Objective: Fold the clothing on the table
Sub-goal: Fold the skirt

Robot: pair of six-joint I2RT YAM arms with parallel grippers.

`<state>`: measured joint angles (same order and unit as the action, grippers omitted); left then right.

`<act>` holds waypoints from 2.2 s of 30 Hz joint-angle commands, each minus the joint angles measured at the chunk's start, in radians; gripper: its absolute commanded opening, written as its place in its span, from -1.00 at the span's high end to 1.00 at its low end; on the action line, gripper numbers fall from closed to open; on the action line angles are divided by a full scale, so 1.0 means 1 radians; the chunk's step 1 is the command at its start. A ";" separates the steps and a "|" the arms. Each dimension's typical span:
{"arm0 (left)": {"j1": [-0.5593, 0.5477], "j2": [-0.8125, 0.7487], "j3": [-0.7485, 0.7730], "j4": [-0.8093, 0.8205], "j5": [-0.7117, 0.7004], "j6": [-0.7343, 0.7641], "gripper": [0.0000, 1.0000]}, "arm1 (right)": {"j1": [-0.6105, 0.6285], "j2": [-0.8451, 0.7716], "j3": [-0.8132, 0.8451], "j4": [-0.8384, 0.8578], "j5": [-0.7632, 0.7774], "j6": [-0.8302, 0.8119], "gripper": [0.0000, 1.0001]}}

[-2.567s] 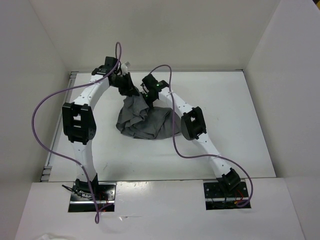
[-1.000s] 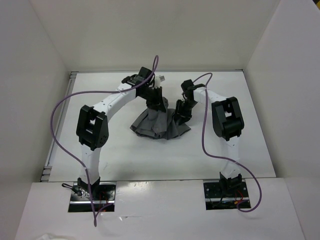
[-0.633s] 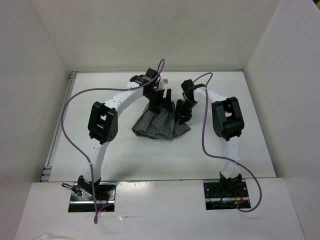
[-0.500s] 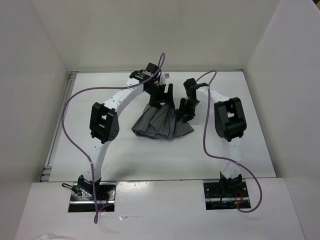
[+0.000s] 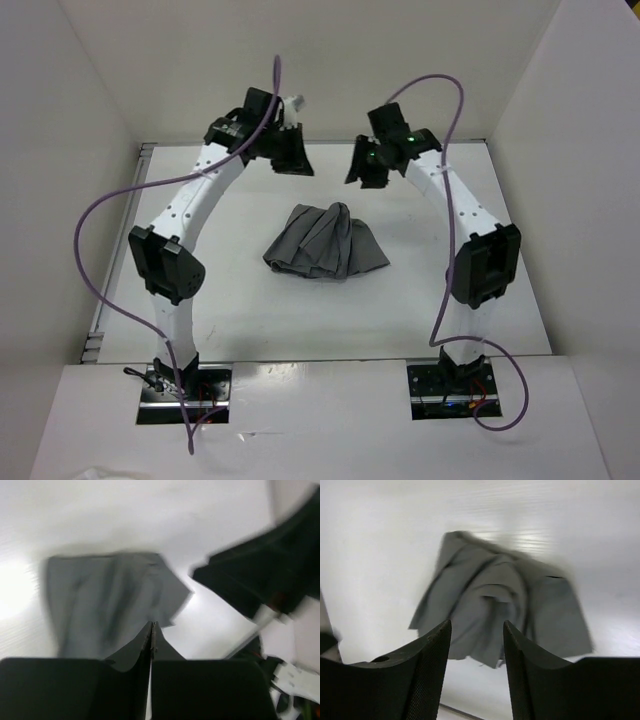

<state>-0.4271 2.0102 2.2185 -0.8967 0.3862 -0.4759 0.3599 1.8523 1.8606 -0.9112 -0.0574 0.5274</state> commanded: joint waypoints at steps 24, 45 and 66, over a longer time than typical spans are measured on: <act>0.314 -0.232 -0.646 0.186 -0.067 0.009 1.00 | 0.234 0.215 0.041 -0.261 0.054 -0.047 1.00; 0.341 -0.485 -1.034 0.473 0.154 -0.007 -0.70 | 0.002 -0.129 -0.238 -0.123 0.160 0.078 0.16; 0.217 -0.676 -1.241 0.576 -0.023 -0.291 -1.00 | 0.044 -0.453 -0.727 0.382 0.189 0.353 -0.15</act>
<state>-0.2028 1.3499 0.9306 -0.3305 0.4076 -0.7246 0.3969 1.3849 1.0977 -0.5980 0.1184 0.8742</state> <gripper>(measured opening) 1.001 0.575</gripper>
